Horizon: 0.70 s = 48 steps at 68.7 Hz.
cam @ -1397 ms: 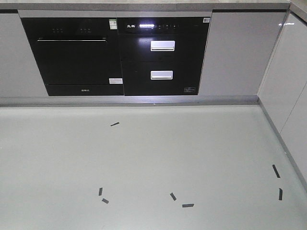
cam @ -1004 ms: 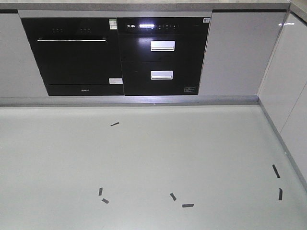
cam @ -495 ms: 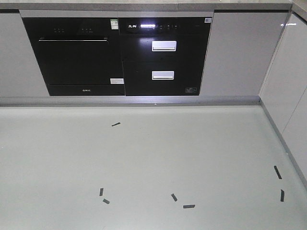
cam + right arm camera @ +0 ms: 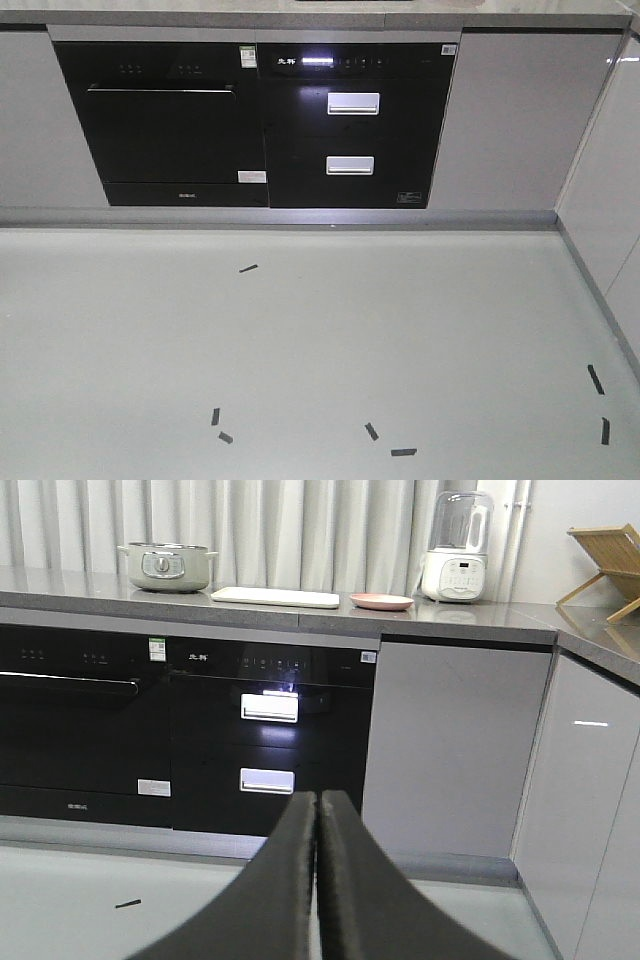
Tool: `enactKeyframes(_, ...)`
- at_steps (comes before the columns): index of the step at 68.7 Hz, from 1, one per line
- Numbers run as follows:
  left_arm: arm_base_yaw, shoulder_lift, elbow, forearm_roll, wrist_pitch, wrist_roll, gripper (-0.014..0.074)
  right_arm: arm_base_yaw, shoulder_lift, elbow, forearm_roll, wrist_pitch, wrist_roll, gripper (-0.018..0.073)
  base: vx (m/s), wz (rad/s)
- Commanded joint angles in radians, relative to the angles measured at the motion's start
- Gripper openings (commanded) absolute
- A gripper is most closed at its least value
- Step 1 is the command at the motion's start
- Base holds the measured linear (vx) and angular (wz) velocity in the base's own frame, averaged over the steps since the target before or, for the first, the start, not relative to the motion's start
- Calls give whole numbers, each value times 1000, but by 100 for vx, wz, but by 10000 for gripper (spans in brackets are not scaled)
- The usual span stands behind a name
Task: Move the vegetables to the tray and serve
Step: 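Drive the base forward to the counter with both arms stowed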
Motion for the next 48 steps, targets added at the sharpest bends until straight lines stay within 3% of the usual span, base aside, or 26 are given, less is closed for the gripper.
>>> enactKeyframes(1,-1,-14,28,-8,-74,-4,-6,-6,-5,15,-7,-77,-10,-6,16,0)
enactKeyframes(48,-1,-14,28,-8,-74,-4,-6,-6,-5,15,-7,-77,-10,-6,22,0)
